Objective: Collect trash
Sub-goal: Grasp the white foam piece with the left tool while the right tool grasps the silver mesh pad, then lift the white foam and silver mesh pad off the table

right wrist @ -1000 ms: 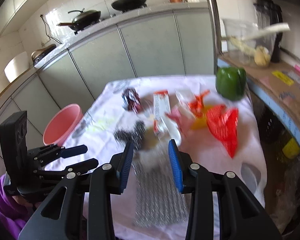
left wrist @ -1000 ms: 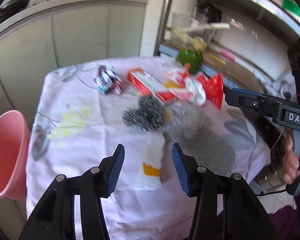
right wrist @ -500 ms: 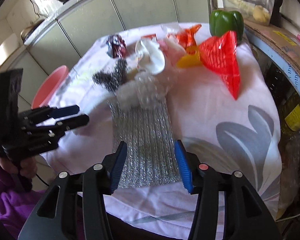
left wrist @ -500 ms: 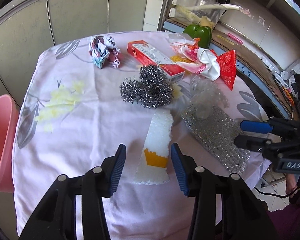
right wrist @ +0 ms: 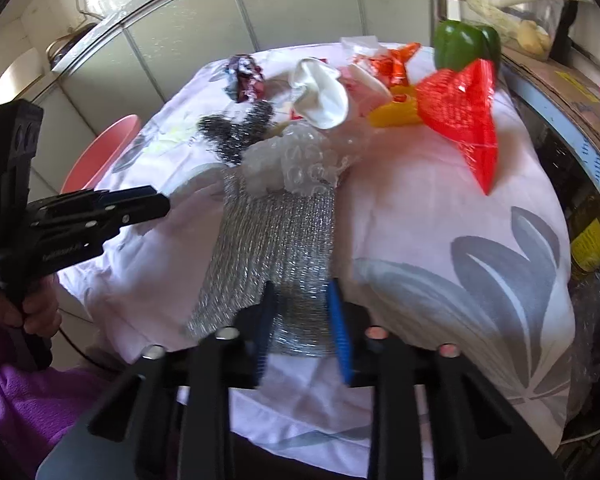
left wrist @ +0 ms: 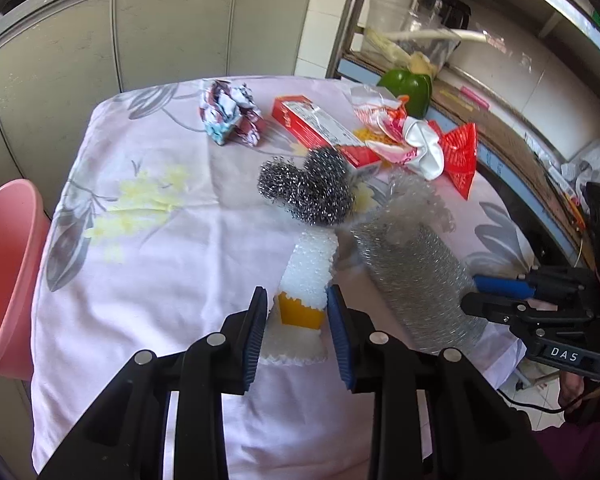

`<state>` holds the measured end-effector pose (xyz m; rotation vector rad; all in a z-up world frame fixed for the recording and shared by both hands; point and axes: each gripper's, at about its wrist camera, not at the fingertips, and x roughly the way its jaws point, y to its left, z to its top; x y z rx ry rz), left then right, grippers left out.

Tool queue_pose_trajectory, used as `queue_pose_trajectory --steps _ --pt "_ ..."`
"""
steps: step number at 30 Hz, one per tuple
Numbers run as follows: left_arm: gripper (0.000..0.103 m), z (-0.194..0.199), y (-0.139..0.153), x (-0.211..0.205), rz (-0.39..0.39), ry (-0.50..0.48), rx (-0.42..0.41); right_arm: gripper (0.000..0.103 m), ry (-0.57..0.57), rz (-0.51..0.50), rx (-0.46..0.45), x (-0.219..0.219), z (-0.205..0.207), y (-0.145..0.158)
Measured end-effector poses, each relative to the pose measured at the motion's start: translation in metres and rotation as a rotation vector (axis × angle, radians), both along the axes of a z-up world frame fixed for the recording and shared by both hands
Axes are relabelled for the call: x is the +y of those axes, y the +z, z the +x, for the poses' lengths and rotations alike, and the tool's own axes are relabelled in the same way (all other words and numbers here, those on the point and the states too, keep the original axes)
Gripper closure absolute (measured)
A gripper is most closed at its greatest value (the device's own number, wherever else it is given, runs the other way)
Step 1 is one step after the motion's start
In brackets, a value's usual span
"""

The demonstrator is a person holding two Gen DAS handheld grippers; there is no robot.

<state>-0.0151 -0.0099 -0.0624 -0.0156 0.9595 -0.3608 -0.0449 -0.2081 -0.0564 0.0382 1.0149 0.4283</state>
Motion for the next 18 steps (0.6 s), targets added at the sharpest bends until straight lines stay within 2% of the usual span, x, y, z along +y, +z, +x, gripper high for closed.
queue_pose_trajectory --steps 2,7,18 --pt "0.073 -0.001 0.002 0.005 -0.006 0.013 -0.009 0.096 0.015 0.006 -0.014 0.004 0.000 0.004" --pt "0.074 -0.004 0.011 0.018 -0.035 0.046 -0.041 0.097 0.041 0.064 -0.092 0.012 -0.003 0.030" --pt "0.074 -0.020 0.055 0.053 -0.129 0.130 -0.188 0.101 0.094 0.176 -0.215 0.023 0.002 0.095"
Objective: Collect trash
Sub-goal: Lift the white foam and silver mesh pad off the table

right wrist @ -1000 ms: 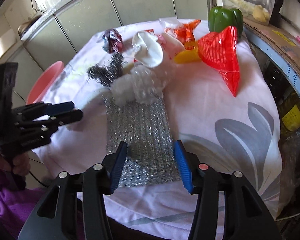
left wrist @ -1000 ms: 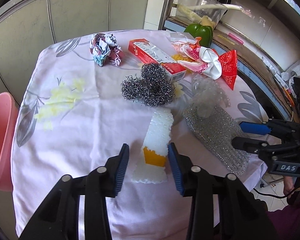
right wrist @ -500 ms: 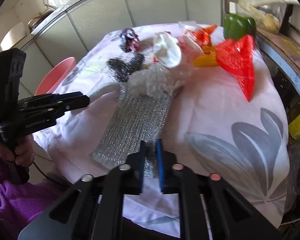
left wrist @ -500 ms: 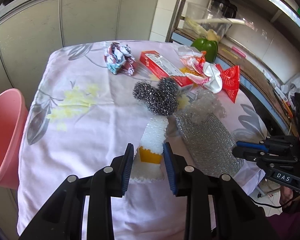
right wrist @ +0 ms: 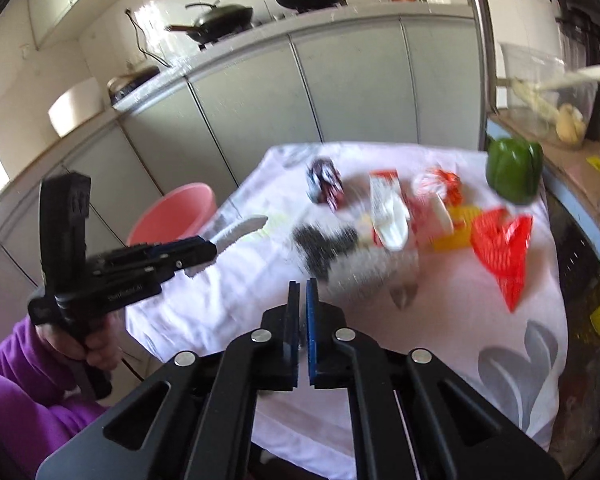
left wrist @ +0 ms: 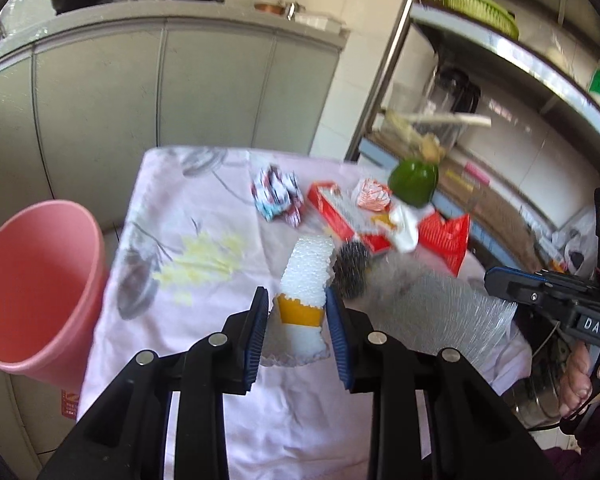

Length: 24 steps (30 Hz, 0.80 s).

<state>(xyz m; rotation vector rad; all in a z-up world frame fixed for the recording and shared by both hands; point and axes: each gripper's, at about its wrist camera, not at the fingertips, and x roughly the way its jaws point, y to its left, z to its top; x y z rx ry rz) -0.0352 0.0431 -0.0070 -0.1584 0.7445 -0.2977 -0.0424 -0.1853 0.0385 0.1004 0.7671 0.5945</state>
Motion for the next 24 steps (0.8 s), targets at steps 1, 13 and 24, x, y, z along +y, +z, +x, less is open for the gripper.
queue_pose_trajectory --steps 1,13,24 --pt "0.074 -0.001 0.004 0.003 -0.009 0.009 -0.011 0.101 0.003 0.008 -0.008 0.002 0.003 0.004" --pt "0.074 -0.002 0.010 0.022 -0.051 0.039 -0.039 0.095 -0.081 -0.189 0.108 -0.002 0.015 -0.025" --pt "0.074 -0.001 0.004 0.028 -0.068 0.038 -0.027 0.062 -0.123 -0.308 0.280 -0.003 0.008 -0.097"
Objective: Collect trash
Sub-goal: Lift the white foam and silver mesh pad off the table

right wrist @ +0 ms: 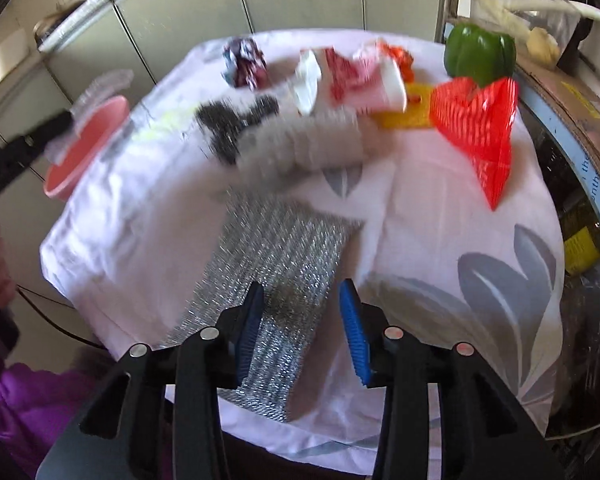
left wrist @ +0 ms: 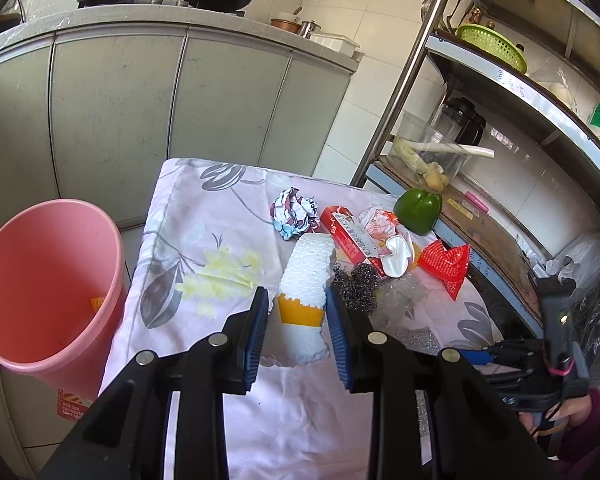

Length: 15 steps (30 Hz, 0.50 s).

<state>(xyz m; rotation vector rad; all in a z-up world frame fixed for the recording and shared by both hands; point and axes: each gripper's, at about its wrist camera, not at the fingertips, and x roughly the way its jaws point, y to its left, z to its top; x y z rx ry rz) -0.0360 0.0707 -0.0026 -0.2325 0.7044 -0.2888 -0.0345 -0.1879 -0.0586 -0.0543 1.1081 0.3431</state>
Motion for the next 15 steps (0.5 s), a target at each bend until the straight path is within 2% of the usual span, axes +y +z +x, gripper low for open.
queue_pose_trajectory --steps 3,5,8,10,15 --pt "0.074 -0.001 -0.001 0.002 -0.002 0.003 -0.001 0.064 0.005 0.004 -0.024 0.003 -0.002 0.003" --pt "0.074 -0.001 -0.001 0.004 -0.006 0.005 0.000 0.085 0.001 0.033 -0.025 0.002 -0.004 0.004" --pt "0.074 -0.001 -0.001 0.007 -0.012 0.012 -0.003 0.096 0.004 0.082 -0.032 -0.001 -0.006 0.011" --pt "0.074 -0.001 -0.001 0.009 -0.015 0.015 -0.006 0.098 0.011 0.096 -0.060 0.003 -0.007 0.019" --pt "0.074 -0.003 0.001 0.016 -0.024 0.031 -0.018 0.101 0.039 0.169 -0.174 0.009 -0.014 0.062"
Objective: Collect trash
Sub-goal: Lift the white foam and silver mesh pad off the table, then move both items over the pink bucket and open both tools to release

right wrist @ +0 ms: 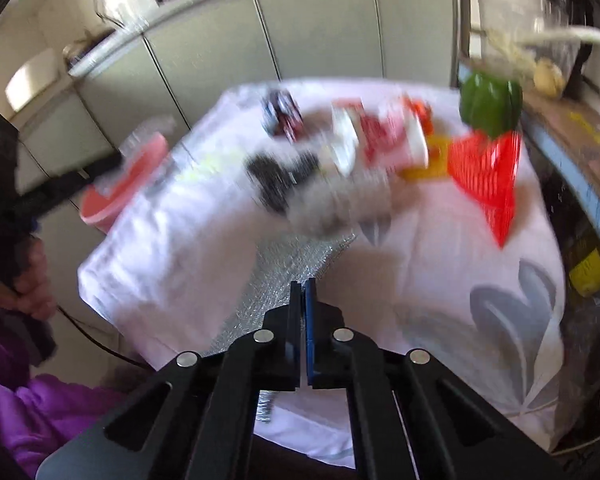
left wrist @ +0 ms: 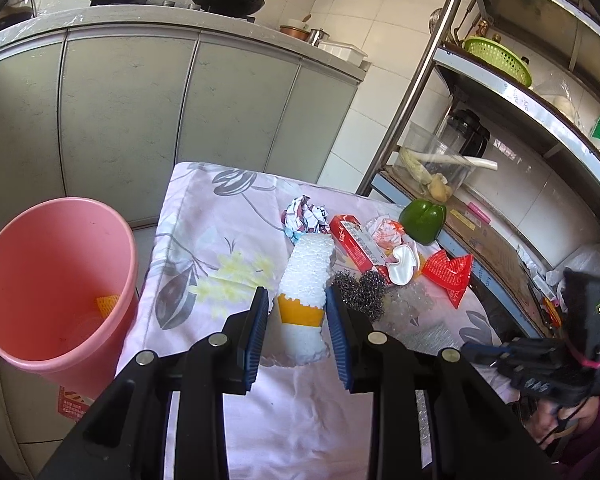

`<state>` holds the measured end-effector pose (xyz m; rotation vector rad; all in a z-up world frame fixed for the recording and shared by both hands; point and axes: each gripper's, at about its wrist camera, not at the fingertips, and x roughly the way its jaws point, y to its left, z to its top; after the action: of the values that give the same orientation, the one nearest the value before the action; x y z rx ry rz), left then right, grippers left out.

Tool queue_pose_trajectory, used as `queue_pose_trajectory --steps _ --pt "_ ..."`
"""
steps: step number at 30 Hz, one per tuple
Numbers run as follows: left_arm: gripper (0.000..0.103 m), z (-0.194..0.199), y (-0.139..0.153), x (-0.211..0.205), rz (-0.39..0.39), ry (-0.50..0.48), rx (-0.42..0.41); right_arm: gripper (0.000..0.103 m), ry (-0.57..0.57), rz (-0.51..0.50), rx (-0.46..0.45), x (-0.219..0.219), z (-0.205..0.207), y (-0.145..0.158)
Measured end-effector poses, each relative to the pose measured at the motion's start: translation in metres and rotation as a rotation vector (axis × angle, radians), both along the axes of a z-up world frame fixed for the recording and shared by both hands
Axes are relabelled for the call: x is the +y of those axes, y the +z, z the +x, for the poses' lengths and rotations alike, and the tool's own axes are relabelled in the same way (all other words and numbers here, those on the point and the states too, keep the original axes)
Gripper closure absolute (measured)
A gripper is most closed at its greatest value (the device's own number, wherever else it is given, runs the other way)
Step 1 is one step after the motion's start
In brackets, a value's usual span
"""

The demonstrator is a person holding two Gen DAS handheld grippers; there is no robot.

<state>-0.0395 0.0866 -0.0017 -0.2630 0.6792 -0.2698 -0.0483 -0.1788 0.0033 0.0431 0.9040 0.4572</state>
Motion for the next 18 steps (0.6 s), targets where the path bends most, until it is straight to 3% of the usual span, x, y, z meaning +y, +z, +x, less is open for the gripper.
queue_pose_trajectory --steps 8,18 --pt "0.074 -0.006 0.007 0.010 -0.010 0.026 -0.032 0.101 0.039 0.009 -0.144 0.014 0.002 0.051" --pt "0.074 -0.015 0.017 0.041 -0.008 0.160 -0.097 0.101 0.152 0.066 -0.213 0.064 0.033 0.077"
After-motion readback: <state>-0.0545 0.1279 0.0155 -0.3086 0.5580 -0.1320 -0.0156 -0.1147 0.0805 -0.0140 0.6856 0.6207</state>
